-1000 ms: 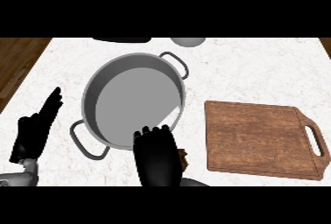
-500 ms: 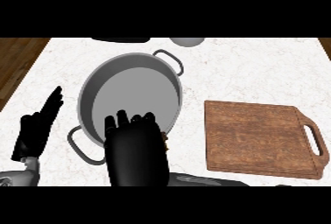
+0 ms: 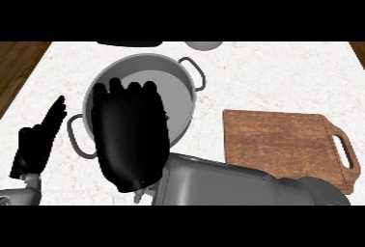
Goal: Pick the sweet potato from the cutting board and place it in the pot
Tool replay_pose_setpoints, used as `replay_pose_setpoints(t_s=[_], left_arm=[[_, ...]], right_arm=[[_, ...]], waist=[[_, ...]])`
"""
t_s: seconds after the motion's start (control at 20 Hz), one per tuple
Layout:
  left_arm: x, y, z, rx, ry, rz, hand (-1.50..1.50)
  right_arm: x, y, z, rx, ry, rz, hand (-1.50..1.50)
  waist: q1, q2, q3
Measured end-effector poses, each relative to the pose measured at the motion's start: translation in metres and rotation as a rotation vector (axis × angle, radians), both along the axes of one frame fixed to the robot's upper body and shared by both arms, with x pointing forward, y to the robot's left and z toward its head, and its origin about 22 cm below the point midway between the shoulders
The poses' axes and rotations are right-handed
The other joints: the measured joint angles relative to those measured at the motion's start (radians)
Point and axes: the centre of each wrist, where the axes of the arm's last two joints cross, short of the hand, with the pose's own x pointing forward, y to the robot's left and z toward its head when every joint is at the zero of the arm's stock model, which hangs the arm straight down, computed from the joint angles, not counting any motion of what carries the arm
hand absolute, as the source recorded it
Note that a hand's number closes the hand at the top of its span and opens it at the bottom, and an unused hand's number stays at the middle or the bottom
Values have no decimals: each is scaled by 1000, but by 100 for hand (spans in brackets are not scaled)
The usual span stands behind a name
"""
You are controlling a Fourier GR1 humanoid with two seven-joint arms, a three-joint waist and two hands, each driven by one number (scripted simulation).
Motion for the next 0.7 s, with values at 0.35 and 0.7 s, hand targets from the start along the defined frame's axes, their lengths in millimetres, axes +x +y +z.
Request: replay_pose_setpoints(t_s=[0.35,0.7], left_arm=[[-3,1,0,2,-12,19,0],[-8,0,0,1,-15,11,0]], right_arm=[[49,10,9,46,18,-45,150],[104,4,-9,73,58,-89,150]], waist=[[-10,4,1],[-10,10,1]])
